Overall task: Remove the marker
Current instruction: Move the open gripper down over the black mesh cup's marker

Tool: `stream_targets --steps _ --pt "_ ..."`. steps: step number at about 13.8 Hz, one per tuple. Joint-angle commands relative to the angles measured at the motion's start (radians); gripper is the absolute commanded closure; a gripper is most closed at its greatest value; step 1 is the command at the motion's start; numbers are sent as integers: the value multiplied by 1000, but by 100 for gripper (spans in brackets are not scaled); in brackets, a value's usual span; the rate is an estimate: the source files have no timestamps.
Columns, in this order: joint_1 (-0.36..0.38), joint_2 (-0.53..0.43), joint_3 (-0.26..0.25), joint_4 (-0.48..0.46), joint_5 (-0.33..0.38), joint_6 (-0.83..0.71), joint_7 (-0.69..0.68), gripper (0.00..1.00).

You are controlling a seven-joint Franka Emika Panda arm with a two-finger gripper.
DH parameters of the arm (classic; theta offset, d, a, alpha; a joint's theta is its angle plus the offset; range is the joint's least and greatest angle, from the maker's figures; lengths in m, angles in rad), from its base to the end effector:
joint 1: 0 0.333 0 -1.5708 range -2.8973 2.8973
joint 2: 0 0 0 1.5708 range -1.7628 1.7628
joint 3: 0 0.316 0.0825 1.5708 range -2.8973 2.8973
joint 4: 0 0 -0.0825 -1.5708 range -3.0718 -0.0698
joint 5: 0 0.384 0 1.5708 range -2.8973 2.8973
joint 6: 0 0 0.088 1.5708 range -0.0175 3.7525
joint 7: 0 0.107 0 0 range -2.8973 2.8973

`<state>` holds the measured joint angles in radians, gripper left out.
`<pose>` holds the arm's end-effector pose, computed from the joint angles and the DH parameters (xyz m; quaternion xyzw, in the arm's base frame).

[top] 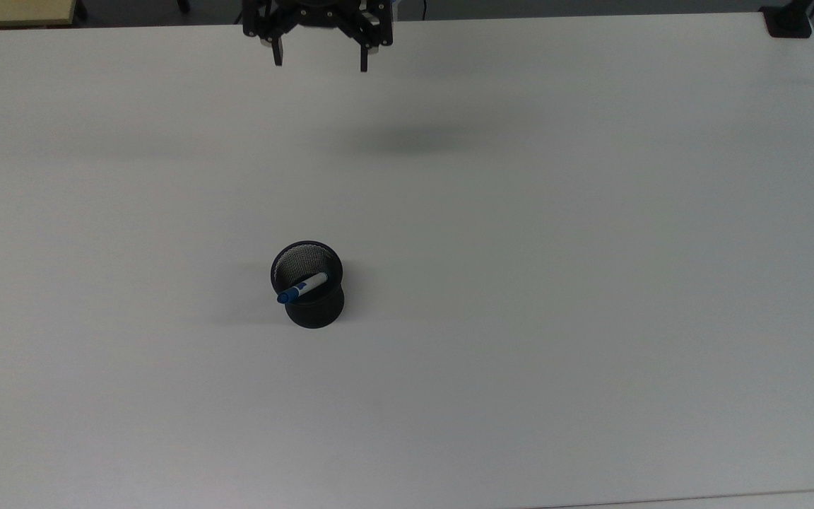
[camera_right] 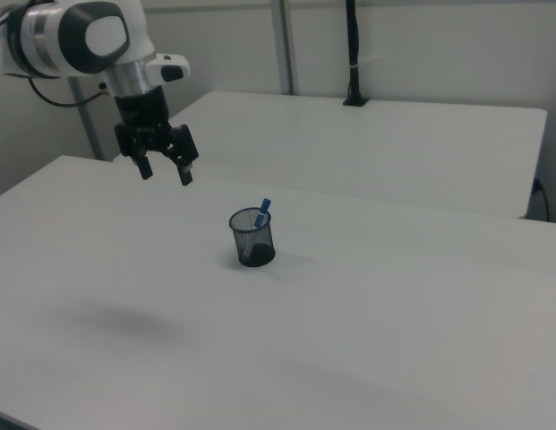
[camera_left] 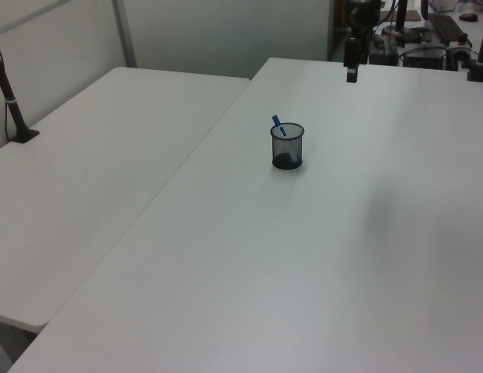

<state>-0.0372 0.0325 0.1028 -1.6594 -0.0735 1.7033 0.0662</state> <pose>0.5724 0.0298 0.5760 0.9994 0.0043 0.0081 0.0343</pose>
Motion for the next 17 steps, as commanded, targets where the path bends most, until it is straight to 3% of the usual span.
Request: stream_targets --steps 1,4,9,13,17 --pt "-18 64 -6 13 9 96 -11 0" --pt "-27 115 -20 15 9 180 9 0" --pt "-35 246 -23 17 4 512 155 0" --pt "-33 300 -46 17 -19 694 240 0" --pt "-32 368 -52 15 -74 806 270 18"
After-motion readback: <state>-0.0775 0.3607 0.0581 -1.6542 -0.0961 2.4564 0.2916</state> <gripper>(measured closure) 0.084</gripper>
